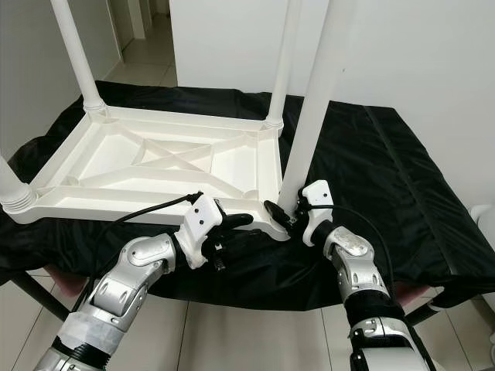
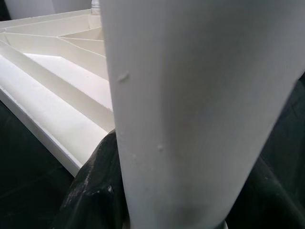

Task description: Building children table

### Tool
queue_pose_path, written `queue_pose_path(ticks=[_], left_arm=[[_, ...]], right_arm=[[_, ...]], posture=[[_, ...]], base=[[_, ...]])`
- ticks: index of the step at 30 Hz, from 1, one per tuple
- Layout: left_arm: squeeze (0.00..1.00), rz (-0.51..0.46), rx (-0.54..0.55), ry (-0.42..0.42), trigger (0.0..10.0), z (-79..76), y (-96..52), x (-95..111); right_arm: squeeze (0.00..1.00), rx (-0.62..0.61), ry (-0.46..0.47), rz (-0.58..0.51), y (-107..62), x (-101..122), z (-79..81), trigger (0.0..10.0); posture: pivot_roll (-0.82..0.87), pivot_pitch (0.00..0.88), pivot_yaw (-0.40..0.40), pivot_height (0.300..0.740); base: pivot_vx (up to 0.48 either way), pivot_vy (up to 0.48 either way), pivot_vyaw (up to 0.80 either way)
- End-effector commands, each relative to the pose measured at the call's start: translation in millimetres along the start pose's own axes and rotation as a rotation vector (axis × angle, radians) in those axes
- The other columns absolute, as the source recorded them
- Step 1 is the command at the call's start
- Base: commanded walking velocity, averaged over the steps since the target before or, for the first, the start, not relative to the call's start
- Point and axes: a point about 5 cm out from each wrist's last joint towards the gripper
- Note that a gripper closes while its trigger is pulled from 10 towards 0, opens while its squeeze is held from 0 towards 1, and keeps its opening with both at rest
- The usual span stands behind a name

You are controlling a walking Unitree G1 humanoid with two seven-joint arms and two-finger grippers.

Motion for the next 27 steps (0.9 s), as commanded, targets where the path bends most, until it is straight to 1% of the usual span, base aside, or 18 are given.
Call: queue_pose_path(ticks=[1, 2, 6, 7, 8, 10, 11, 14, 15, 17, 18, 19, 20, 21, 23, 25, 26, 27], left_arm=[[0.00, -0.007, 0.052, 0.004, 10.0, 2.0, -0.5, 1.9], [0.00, -0.007, 0.051, 0.004, 10.0, 1.9, -0.5, 1.9], [0.00, -0.008, 0.051, 0.002, 10.0, 1.6, -0.2, 1.9], [0.00, -0.007, 0.050, 0.002, 10.0, 1.4, -0.2, 1.8], [0.00, -0.007, 0.050, 0.002, 10.0, 1.4, -0.2, 1.8], [0.00, -0.006, 0.049, 0.001, 10.0, 1.0, -0.4, 1.6], [0.00, -0.006, 0.049, 0.001, 10.0, 1.0, -0.4, 1.6], [0.00, -0.004, 0.048, 0.000, 10.0, 0.8, -1.4, 1.1], [0.00, -0.004, 0.048, 0.000, 10.0, 0.8, -1.4, 1.1], [0.00, -0.002, 0.047, -0.001, 10.0, 0.8, -2.1, 0.9], [0.00, -0.002, 0.047, -0.001, 10.0, 0.8, -2.1, 0.9], [0.00, 0.000, 0.047, 0.000, 10.0, 0.8, -2.3, 0.6], [0.00, 0.002, 0.046, -0.002, 10.0, 0.7, -2.5, 0.4], [0.00, 0.003, 0.045, -0.002, 10.0, 0.7, -2.6, 0.3], [0.00, 0.003, 0.045, -0.002, 10.0, 0.6, -2.7, 0.3], [0.00, 0.004, 0.044, -0.002, 10.0, 0.5, -2.9, 0.1], [0.00, 0.004, 0.044, -0.002, 10.0, 0.5, -2.9, 0.1], [0.00, 0.005, 0.044, -0.002, 10.0, 0.4, -2.8, 0.0]], right_arm=[[0.00, 0.006, -0.018, 0.035, -2.2, -6.1, 1.4, 3.0], [0.00, -0.006, -0.009, 0.032, -2.2, -5.9, 2.1, 10.0], [0.00, -0.042, 0.004, 0.039, -1.3, -6.0, 4.0, 10.0], [0.00, -0.092, 0.001, 0.056, 0.2, -6.6, 5.7, 10.0], [0.00, -0.092, 0.001, 0.056, 0.2, -6.6, 5.7, 10.0], [0.00, -0.168, -0.012, 0.081, 2.6, -7.2, 7.9, 10.0], [0.00, -0.168, -0.012, 0.081, 2.6, -7.2, 7.9, 10.0], [0.00, -0.270, 0.017, 0.093, 5.9, -5.0, 14.9, 10.0], [0.00, -0.270, 0.017, 0.093, 5.9, -5.0, 14.9, 10.0], [0.00, -0.356, 0.054, 0.115, 6.4, -6.1, 17.9, 10.0], [0.00, -0.356, 0.054, 0.115, 6.4, -6.1, 17.9, 10.0], [0.00, -0.400, 0.073, 0.125, 6.9, -6.3, 22.0, 10.0], [0.00, -0.480, 0.109, 0.143, 7.7, -5.7, 31.3, 10.0], [0.00, -0.512, 0.117, 0.151, 8.3, -5.1, 35.5, 10.0], [0.00, -0.529, 0.121, 0.155, 8.7, -4.6, 37.7, 10.0], [0.00, -0.613, 0.133, 0.170, 11.5, -2.3, 46.0, 10.0], [0.00, -0.613, 0.133, 0.170, 11.5, -2.3, 46.0, 10.0], [0.00, -0.654, 0.139, 0.176, 12.6, -0.9, 49.2, 10.0]], posture=[[0.04, 0.000, -0.047, 0.740], [0.04, 0.000, -0.046, 0.740], [0.04, 0.000, -0.047, 0.740], [0.03, 0.000, -0.046, 0.740], [0.03, 0.000, -0.046, 0.740], [0.03, 0.000, -0.047, 0.740], [0.03, 0.000, -0.047, 0.740], [0.03, 0.000, -0.043, 0.740], [0.03, 0.000, -0.043, 0.740], [0.03, 0.001, -0.040, 0.740], [0.03, 0.001, -0.040, 0.740], [0.03, 0.002, -0.038, 0.740], [0.03, 0.003, -0.038, 0.740], [0.03, 0.003, -0.038, 0.740], [0.03, 0.003, -0.038, 0.740], [0.03, 0.004, -0.040, 0.740], [0.03, 0.004, -0.040, 0.740], [0.03, 0.004, -0.040, 0.740]], base=[[0.000, 0.000, 0.00], [0.000, 0.000, 0.00], [0.000, 0.000, 0.00], [0.000, 0.000, 0.00], [0.000, 0.000, 0.00], [0.000, 0.000, 0.00], [0.000, 0.000, 0.00], [0.000, 0.000, 0.00], [0.000, 0.000, 0.00], [0.000, 0.000, 0.00], [0.000, 0.000, 0.00], [0.000, 0.000, 0.00], [0.000, 0.000, 0.00], [0.000, 0.000, 0.00], [0.000, 0.000, 0.00], [0.000, 0.000, 0.00], [0.000, 0.000, 0.00], [0.000, 0.000, 0.00]])
Point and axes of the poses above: a point about 5 cm out from each wrist's last joint towards the gripper, its own y axis pointing out of the wrist towards the gripper, its own x axis along the axis of the wrist's last joint, z = x × y, and after that the axes turned 11 degrees about -y, right-handed
